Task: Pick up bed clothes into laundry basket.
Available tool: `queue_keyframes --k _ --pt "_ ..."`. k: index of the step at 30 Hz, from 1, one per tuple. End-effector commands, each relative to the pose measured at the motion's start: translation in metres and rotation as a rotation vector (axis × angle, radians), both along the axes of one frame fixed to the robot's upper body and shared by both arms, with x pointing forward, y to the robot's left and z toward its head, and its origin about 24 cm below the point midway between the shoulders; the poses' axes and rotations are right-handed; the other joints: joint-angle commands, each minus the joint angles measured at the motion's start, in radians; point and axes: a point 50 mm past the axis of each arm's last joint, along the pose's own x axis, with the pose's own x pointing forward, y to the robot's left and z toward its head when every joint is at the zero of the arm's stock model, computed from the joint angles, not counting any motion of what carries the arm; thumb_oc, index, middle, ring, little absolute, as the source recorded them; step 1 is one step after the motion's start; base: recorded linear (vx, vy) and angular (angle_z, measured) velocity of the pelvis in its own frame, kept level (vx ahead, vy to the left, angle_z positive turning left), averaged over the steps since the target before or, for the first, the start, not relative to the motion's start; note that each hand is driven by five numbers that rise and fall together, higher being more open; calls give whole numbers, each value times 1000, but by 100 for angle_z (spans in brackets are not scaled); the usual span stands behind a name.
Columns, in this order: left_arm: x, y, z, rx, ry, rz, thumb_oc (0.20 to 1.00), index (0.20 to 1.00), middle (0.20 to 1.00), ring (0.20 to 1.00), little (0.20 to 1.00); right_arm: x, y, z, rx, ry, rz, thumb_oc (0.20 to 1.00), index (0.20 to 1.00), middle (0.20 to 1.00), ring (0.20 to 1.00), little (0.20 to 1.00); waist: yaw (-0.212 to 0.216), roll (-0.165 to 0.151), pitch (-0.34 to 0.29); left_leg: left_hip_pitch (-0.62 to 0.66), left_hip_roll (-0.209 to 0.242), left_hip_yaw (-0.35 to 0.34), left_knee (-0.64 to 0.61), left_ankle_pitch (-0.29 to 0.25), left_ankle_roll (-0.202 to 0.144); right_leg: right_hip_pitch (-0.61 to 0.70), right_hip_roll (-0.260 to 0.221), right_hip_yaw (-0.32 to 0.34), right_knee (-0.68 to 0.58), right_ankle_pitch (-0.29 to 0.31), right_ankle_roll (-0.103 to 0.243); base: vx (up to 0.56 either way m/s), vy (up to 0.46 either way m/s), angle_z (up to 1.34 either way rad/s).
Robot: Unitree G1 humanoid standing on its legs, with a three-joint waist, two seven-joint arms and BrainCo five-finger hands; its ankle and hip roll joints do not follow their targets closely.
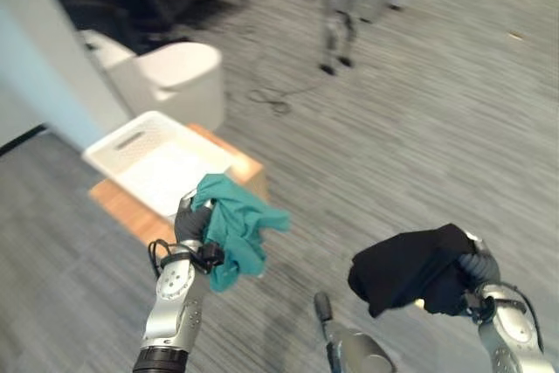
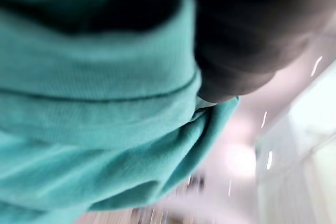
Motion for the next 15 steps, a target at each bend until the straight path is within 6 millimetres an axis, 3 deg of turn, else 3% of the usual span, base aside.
queue_keyframes --k 1,6,12,13,14,15 --pt "14 22 46 79 -195 29 200 200 200 200 200 20 -1 47 -81 -218 52 200 200 200 200 200 -7 69 7 -79 88 9 -217 270 -15 107 -66 -109 72 -194 113 79 -83 88" --pt "5 31 37 99 -142 57 200 200 200 200 200 16 5 37 -87 -160 98 200 200 200 200 200 4 71 -5 -68 87 -7 -243 278 -22 144 -61 -132 37 -202 105 50 -13 26" --pt "7 25 38 102 -151 31 200 200 200 200 200 13 8 35 -101 -148 129 200 200 200 200 200 -4 65 -7 -66 87 -5 -251 277 -22 145 -56 -126 32 -201 106 2 18 -21" --pt "10 17 26 74 -88 0 200 200 200 200 200 27 -9 39 -79 -176 -33 200 200 200 200 200 17 93 20 -162 98 201 -211 309 -28 193 -118 -442 103 -283 103 16 194 -17" --pt "6 25 25 100 -71 37 200 200 200 200 200 31 -4 43 -72 -190 -12 200 200 200 200 200 28 102 37 -123 82 191 -241 295 -8 128 -165 -441 280 -271 128 24 246 -31" --pt "6 29 25 112 -67 54 200 200 200 200 200 33 -1 44 -68 -195 0 200 200 200 200 200 33 103 42 -115 75 185 -246 292 2 92 -180 -431 351 -241 140 25 298 -13"
